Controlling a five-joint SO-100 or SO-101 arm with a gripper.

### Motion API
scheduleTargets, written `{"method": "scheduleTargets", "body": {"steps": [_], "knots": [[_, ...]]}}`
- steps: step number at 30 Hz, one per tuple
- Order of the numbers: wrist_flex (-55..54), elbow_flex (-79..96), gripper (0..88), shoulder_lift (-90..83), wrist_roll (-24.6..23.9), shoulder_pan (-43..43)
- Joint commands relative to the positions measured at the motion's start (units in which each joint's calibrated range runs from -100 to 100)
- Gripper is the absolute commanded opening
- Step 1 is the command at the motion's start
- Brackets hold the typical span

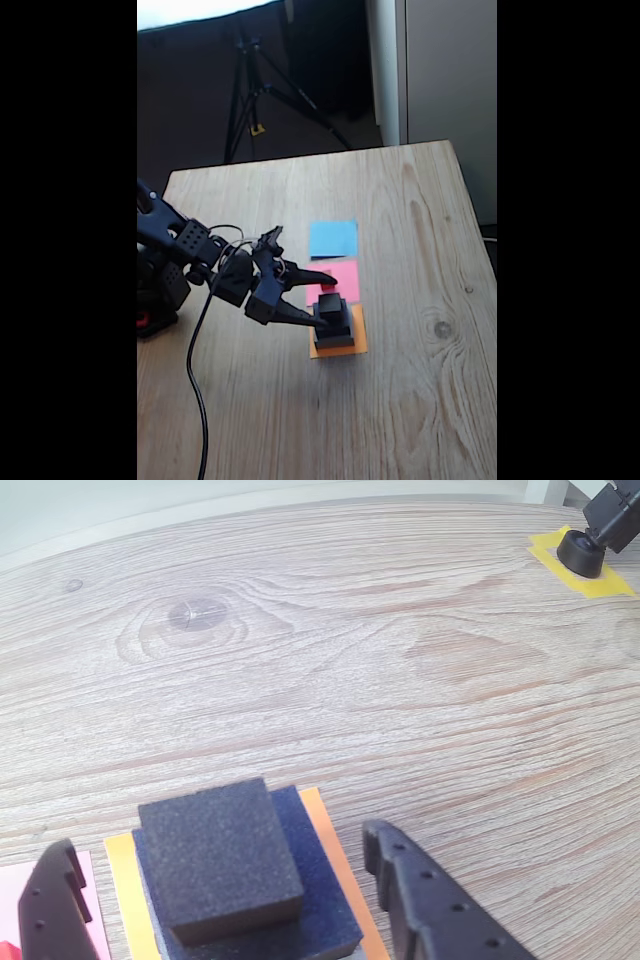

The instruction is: Tower of hanoi

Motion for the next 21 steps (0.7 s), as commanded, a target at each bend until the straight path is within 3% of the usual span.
{"method": "scheduleTargets", "body": {"steps": [1,21], "knots": [[-4.9,1.0,33.9,0.6,0.9,-1.6],[-10.1,1.5,30.2,5.9,0.9,-3.0]]}}
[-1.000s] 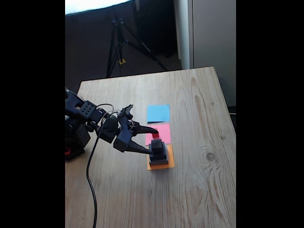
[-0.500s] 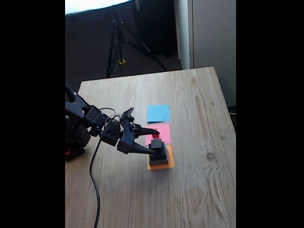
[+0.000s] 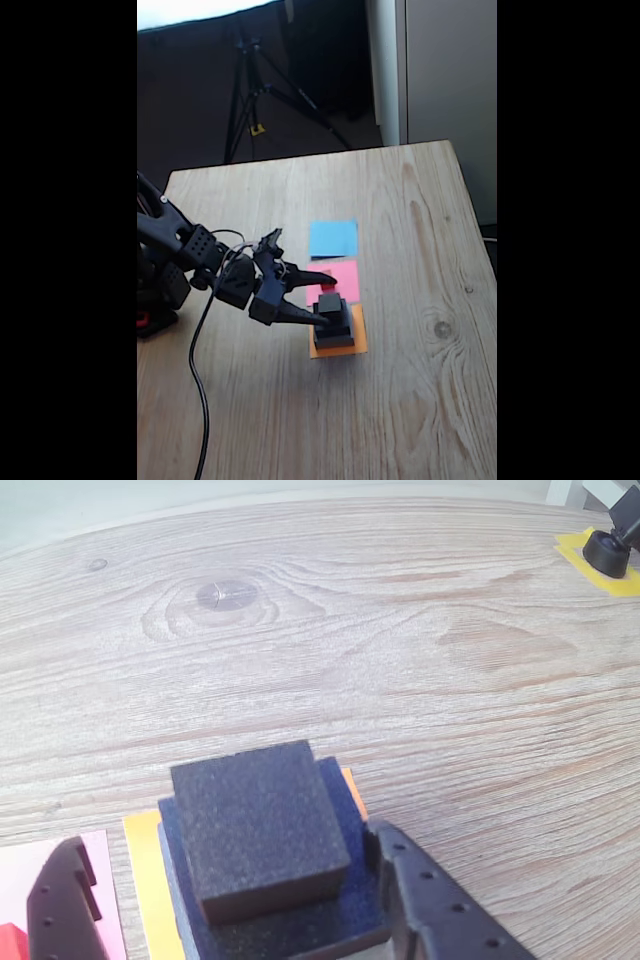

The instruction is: Tower of hanoi

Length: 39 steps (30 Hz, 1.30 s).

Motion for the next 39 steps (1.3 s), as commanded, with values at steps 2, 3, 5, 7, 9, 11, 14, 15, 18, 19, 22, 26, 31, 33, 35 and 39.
{"method": "scheduleTargets", "body": {"steps": [2,3,5,7,9,11,14,15,18,19,22,26,31,33,35,39], "knots": [[-1.5,-0.9,29.3,-0.1,0.9,-1.1],[-1.5,-0.9,28.9,-0.1,0.9,-1.1],[-1.5,-0.9,28.4,0.1,0.9,-1.4],[-1.5,-0.9,27.3,0.2,0.9,-1.6],[-1.5,-0.9,26.4,0.2,0.9,-1.9],[-1.5,-0.8,25.5,0.2,0.9,-2.0],[-1.5,-0.7,24.2,0.2,0.9,-2.2],[-1.5,-0.7,23.9,0.2,0.9,-2.2],[-1.5,-0.6,22.7,0.2,0.9,-2.2],[-1.5,-0.6,21.9,0.2,0.9,-2.2],[-1.5,-0.8,20.4,0.2,0.9,-2.2],[-1.5,-0.8,18.2,0.2,0.9,-2.2],[-1.5,-0.7,14.4,0.1,0.9,-2.2],[-1.5,-0.7,12.8,0.1,0.9,-2.2],[-1.5,-0.8,11.5,0.1,0.9,-2.4],[-1.5,-0.8,10.3,-0.1,0.9,-2.7]]}}
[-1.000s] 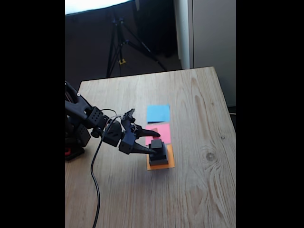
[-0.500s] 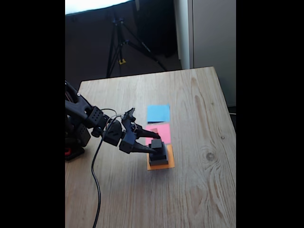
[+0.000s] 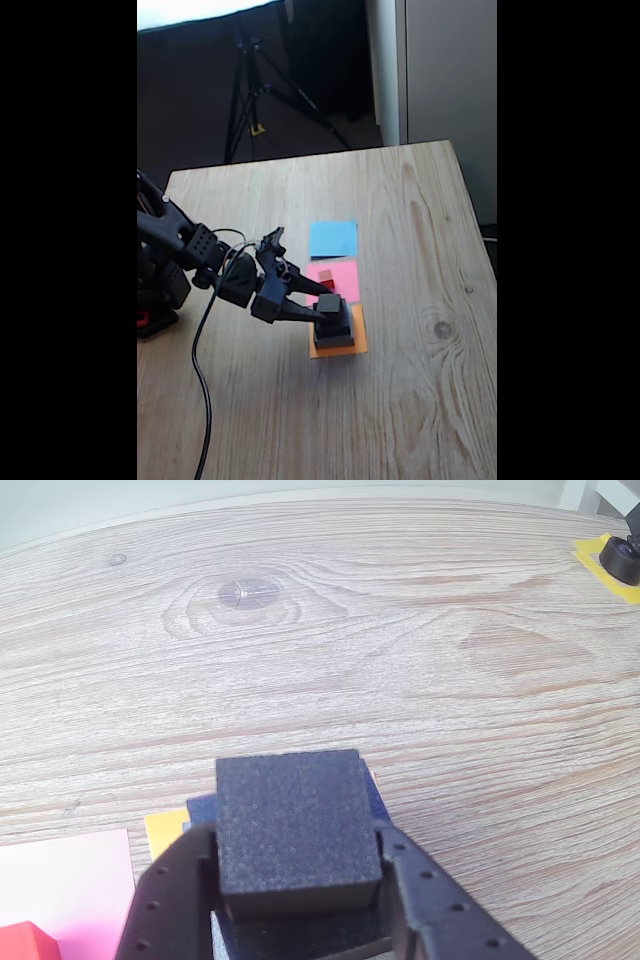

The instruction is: Tower of hanoi

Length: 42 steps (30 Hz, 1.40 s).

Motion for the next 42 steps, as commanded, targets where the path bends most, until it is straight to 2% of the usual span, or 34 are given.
{"method": "scheduleTargets", "body": {"steps": [1,17,25,31,33,35,38,42], "knots": [[-1.5,-0.8,10.1,-0.6,0.9,-1.0],[-0.7,-0.8,6.4,-3.1,0.9,-2.2],[9.5,-5.5,6.0,-8.7,0.9,-4.0],[11.6,-6.8,5.7,-10.8,0.9,-4.2],[16.7,-10.4,5.5,-11.7,-0.1,-4.4],[25.3,-16.0,5.2,-13.1,-3.1,-4.5],[43.7,-26.9,5.1,-15.9,-7.2,-5.0],[67.2,-41.0,4.9,-19.0,-6.2,-6.5]]}}
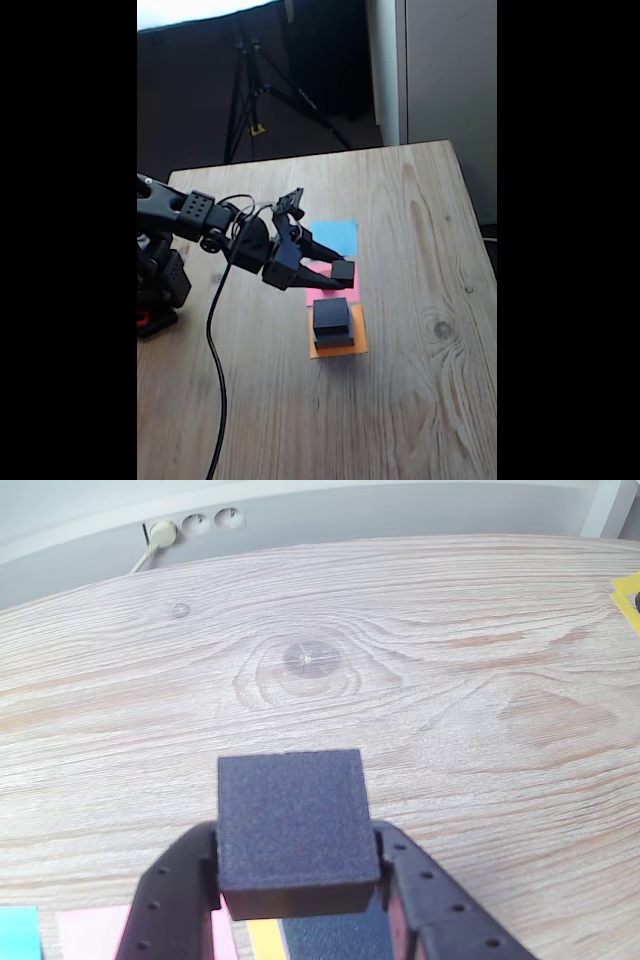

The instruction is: Tower of hanoi

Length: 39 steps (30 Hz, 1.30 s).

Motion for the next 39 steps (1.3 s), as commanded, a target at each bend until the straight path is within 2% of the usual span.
{"method": "scheduleTargets", "body": {"steps": [1,10,16,18,23,29,33,39], "knots": [[23.3,-14.3,4.9,-5.5,1.1,-1.8],[61.6,-41.1,4.7,-9.7,5.8,-8.8],[77.1,-55.1,4.6,-11.3,5.8,-15.0],[77.1,-56.2,4.6,-12.6,4.6,-16.9],[77.0,-55.6,4.6,-14.1,5.6,-19.1],[74.8,-46.7,4.4,-18.2,6.3,-23.0],[65.4,-32.7,4.7,-21.7,6.9,-24.0],[43.8,-7.0,4.4,-24.9,6.9,-26.1]]}}
